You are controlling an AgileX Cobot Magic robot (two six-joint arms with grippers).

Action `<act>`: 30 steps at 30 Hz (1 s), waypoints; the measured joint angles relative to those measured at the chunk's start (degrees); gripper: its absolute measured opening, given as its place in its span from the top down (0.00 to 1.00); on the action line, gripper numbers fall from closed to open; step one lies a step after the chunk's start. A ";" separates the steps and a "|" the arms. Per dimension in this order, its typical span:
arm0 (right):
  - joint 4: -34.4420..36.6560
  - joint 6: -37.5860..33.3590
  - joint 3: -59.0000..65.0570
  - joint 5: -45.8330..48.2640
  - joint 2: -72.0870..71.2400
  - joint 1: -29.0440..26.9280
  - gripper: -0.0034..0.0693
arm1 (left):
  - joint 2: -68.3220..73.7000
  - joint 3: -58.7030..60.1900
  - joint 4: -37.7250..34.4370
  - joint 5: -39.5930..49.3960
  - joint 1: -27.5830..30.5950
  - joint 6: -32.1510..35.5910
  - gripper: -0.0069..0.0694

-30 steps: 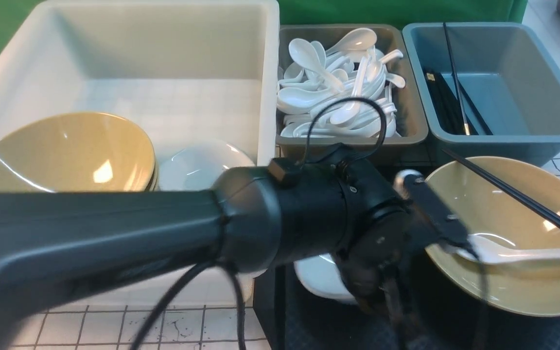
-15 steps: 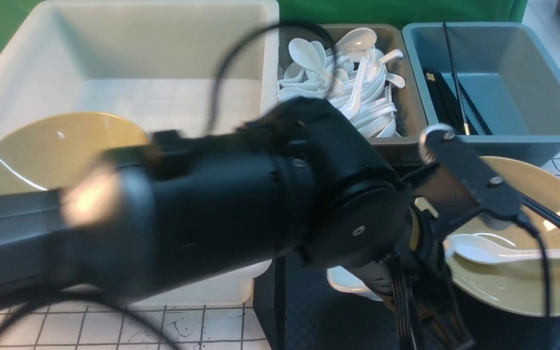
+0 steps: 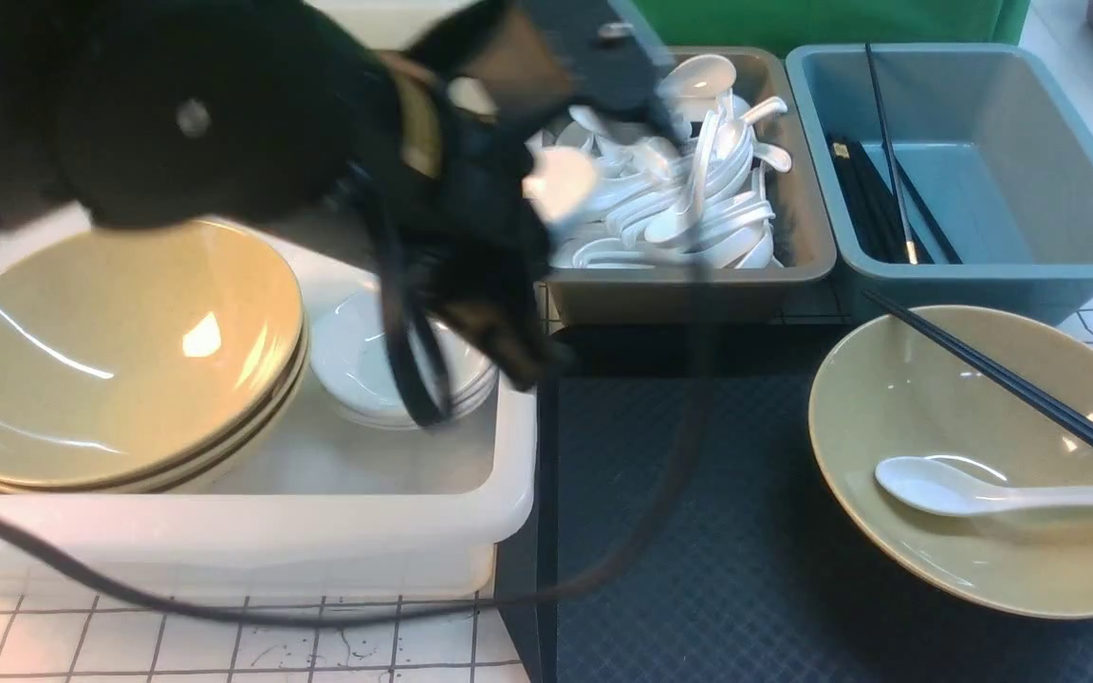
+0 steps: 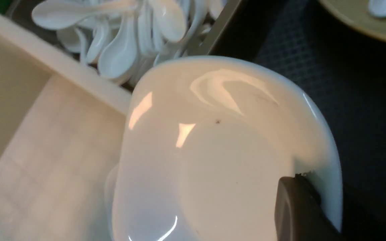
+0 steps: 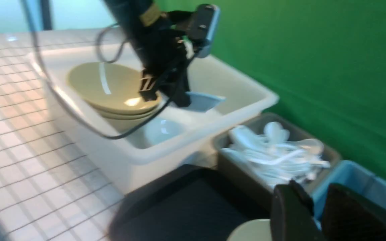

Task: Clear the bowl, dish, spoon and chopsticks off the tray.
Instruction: Use the left arm to put the plate into the large storage box on the left

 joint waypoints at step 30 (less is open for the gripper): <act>6.25 -2.76 0.00 1.91 2.87 0.00 0.73 | 6.67 20.22 -9.21 -30.38 15.36 23.61 0.89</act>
